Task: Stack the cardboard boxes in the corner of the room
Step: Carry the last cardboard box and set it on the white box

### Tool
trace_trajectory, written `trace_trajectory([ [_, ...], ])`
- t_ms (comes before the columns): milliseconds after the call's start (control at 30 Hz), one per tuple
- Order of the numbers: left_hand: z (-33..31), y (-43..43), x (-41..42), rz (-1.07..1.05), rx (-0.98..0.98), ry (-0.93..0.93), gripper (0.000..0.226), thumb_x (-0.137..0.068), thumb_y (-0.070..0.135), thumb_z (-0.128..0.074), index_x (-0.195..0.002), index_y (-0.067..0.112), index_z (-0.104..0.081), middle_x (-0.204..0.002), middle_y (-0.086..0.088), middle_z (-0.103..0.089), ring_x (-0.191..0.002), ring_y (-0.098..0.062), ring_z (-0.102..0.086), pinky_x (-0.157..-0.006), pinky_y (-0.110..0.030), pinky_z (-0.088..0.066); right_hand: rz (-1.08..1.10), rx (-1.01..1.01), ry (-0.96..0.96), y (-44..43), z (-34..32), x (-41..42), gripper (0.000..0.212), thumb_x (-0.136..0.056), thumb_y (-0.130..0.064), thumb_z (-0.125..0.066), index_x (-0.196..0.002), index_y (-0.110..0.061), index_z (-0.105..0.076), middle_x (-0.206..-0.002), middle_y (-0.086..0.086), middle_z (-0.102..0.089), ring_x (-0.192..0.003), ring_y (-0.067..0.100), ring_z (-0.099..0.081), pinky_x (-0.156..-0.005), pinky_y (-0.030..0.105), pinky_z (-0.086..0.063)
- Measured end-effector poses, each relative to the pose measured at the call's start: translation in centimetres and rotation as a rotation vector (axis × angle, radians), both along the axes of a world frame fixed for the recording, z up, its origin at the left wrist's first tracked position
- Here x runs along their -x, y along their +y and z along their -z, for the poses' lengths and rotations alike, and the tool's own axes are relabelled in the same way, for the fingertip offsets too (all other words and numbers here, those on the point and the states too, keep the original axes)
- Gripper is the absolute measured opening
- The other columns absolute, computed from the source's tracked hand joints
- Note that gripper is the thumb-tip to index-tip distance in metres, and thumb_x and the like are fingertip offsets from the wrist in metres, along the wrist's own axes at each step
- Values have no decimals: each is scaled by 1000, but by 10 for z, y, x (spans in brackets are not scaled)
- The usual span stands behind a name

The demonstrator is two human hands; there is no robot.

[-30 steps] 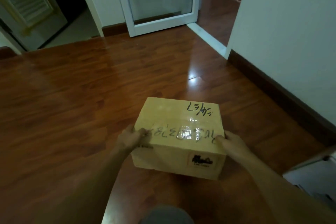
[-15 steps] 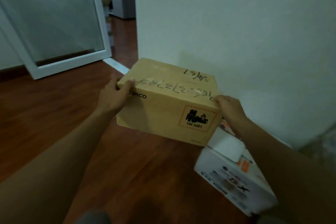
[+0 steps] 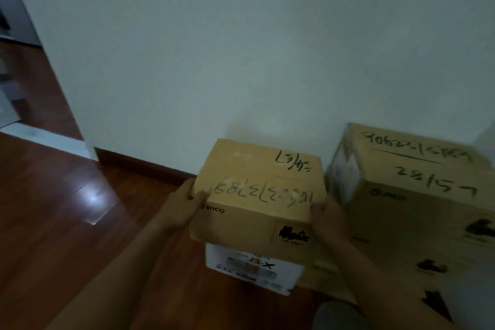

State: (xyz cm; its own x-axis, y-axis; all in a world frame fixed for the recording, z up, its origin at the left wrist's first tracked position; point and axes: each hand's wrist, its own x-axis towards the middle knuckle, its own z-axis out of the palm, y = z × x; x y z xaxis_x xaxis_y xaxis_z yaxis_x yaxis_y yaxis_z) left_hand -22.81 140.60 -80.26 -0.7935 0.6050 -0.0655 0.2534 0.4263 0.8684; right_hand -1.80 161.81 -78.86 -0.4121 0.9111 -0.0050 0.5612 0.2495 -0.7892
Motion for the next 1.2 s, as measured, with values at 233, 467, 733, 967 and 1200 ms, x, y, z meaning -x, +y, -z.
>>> trace_trajectory([
  [233, 8, 42, -4, 65, 13, 5, 62, -94, 50, -49, -145, 16, -40, -144, -10, -52, -126, -30, -54, -95, -38, -45, -530, -714, -371, 1, 9, -15, 52, -97, -40, -40, -137, -7, -41, -146, 14, -37, -138, 32, -31, -114, 45, -24],
  [467, 5, 69, 0, 95, 49, 5, 61, -97, 49, -43, -148, 17, -33, -144, -13, -51, -128, -34, -51, -105, -45, -43, -535, -734, -430, 29, 27, -12, 56, -96, -38, -38, -146, -17, -25, -153, 7, -27, -142, 23, -19, -118, 38, -9],
  [733, 13, 94, 25, 124, -15, -51, 61, -96, 50, -42, -146, 18, -30, -139, -10, -50, -125, -30, -51, -105, -45, -41, -501, -761, -480, 48, 30, 15, 56, -95, -37, -35, -146, -16, -24, -152, 9, -28, -140, 28, -22, -116, 43, -10],
  [967, 18, 96, 27, 154, -62, -101, 55, -97, 43, -42, -144, 18, -29, -127, -6, -52, -112, -24, -53, -89, -36, -41, -502, -756, -526, 47, 29, 16, 56, -94, -34, -35, -145, -14, -24, -152, 11, -29, -141, 30, -23, -115, 46, -13],
  [1200, 10, 103, 18, 3, 379, 207, 69, -97, 57, -30, -154, 23, -12, -160, -18, -19, -146, -40, -20, -114, -60, -23, -576, -512, -615, 44, 7, 19, 62, -97, -34, -39, -148, -17, -8, -159, 8, -3, -145, 26, 1, -116, 43, -2],
])
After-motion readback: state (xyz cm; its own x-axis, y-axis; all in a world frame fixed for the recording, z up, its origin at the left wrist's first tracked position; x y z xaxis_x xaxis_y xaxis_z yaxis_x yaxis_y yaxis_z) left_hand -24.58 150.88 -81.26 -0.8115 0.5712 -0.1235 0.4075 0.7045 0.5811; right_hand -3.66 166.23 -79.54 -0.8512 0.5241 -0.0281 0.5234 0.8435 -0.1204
